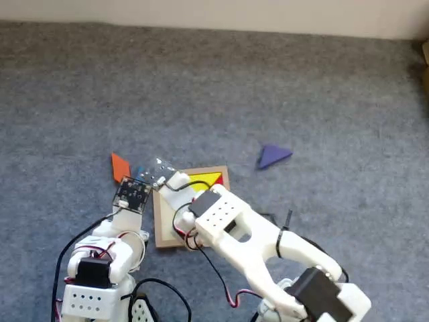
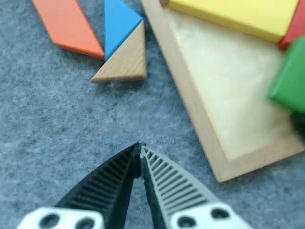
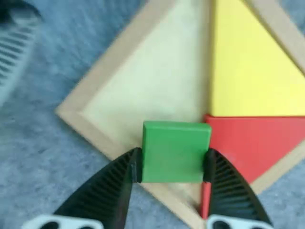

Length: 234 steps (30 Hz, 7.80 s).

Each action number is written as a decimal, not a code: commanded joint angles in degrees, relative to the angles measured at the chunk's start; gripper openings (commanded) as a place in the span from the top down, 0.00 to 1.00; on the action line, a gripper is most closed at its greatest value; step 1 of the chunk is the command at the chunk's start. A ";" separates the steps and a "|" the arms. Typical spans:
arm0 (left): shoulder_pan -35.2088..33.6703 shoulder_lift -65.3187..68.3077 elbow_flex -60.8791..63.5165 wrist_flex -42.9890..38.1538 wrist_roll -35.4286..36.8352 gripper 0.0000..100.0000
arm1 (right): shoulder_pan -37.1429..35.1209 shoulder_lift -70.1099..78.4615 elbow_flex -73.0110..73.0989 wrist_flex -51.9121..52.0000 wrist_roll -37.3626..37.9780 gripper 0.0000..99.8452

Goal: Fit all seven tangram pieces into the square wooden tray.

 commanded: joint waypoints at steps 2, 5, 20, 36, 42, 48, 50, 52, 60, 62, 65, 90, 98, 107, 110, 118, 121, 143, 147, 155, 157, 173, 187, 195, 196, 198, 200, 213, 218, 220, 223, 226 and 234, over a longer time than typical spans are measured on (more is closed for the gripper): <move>-0.31 -3.38 1.10 0.79 0.09 0.99 | -0.75 -0.57 -0.40 -0.40 -0.97 0.73; -0.31 -3.38 1.10 0.79 0.09 0.99 | -0.75 -0.57 -0.48 -0.31 -0.97 0.73; -0.31 -3.38 1.10 0.79 0.09 0.99 | 3.30 -0.57 -0.75 -0.57 -1.05 0.73; -0.31 -3.38 1.10 0.79 0.09 0.99 | 3.21 -0.75 -0.66 -6.37 -6.77 0.73; -0.31 -3.38 1.10 0.79 0.09 0.99 | 3.65 -7.52 -0.13 -6.29 -6.33 0.73; -0.40 -3.38 1.10 0.79 0.09 0.99 | 3.65 -12.09 3.03 -5.32 -6.24 0.73; -0.48 -3.38 1.10 0.79 0.09 0.99 | 3.82 -12.18 3.21 -5.14 -6.24 0.73; -0.48 -3.38 1.10 0.79 0.09 0.99 | 5.58 -12.62 3.21 -4.97 -6.24 0.73; -0.48 -3.38 1.10 0.79 0.09 0.99 | 23.08 -13.41 -2.59 6.29 -6.24 0.73; -0.40 -3.38 1.10 0.79 0.09 0.99 | 26.33 -14.20 -3.91 8.04 -6.24 0.73; -0.31 -3.38 1.10 0.79 0.09 0.99 | 30.73 -16.13 -4.53 10.51 -6.24 0.73; -0.48 -3.38 1.10 0.79 0.09 0.99 | 43.91 -21.14 -4.44 5.23 -32.97 0.72; -0.48 -3.38 1.10 0.79 0.09 0.99 | 39.69 -21.05 -4.70 -2.59 -41.23 0.72; -0.48 -3.38 1.10 0.79 0.09 0.99 | 38.99 -1.89 -20.88 -1.80 -45.89 0.72; -0.48 -3.38 1.10 0.79 0.09 0.99 | 38.64 6.29 -29.49 2.15 -49.41 0.72; -0.40 -3.38 1.10 0.79 0.09 0.99 | 39.60 26.77 -50.15 9.63 -55.91 0.72; -0.40 -3.38 1.10 0.79 0.09 0.99 | 40.66 32.04 -55.16 10.77 -55.82 0.72; -0.48 -3.38 1.10 0.79 0.09 0.99 | 43.56 40.40 -58.68 11.12 -55.38 0.73; -0.48 -3.38 1.10 0.79 0.09 0.99 | 43.47 40.48 -58.51 11.12 -55.38 0.73; -0.48 -3.38 1.10 0.79 0.09 0.99 | 43.74 47.52 -59.12 12.97 -55.38 0.73; -0.48 -3.38 1.10 0.79 0.09 0.99 | 43.82 48.22 -60.62 14.81 -55.38 0.73; -0.48 -3.38 1.10 0.79 0.09 0.99 | 43.91 48.13 -62.90 18.24 -55.38 0.90; -0.48 -3.38 1.10 0.79 0.09 0.99 | 42.15 37.23 -68.97 33.19 -34.55 0.90; -0.48 -3.38 1.10 0.79 0.09 0.99 | 36.62 32.92 -68.88 38.99 -20.84 0.90; -0.48 -3.38 1.10 0.79 0.09 0.99 | 35.56 32.66 -68.88 39.87 -19.43 0.90; -0.48 -3.38 1.10 0.79 0.09 0.99 | 33.63 32.13 -68.88 42.15 -16.44 0.90; -0.48 -3.38 1.10 0.79 0.09 0.99 | 31.87 31.52 -68.88 44.18 -13.36 0.90; -0.48 -3.38 1.10 0.79 0.09 0.99 | 24.04 21.14 -59.30 45.67 -7.82 0.90; -0.48 -3.38 1.10 0.79 0.09 0.99 | 21.76 10.15 -45.41 37.85 -7.82 0.90; -0.48 -3.38 1.10 0.79 0.09 0.99 | 21.49 5.76 -39.34 33.80 -7.82 0.90; -0.48 -3.38 1.10 0.79 0.09 0.99 | 21.49 0.75 -31.16 27.74 -7.82 0.90; -0.48 -3.38 1.10 0.79 0.09 0.99 | 21.49 -3.38 -24.48 22.55 -7.82 0.90; -0.48 -3.38 1.10 0.79 0.09 0.99 | 18.33 -11.30 -11.38 11.21 -7.82 0.90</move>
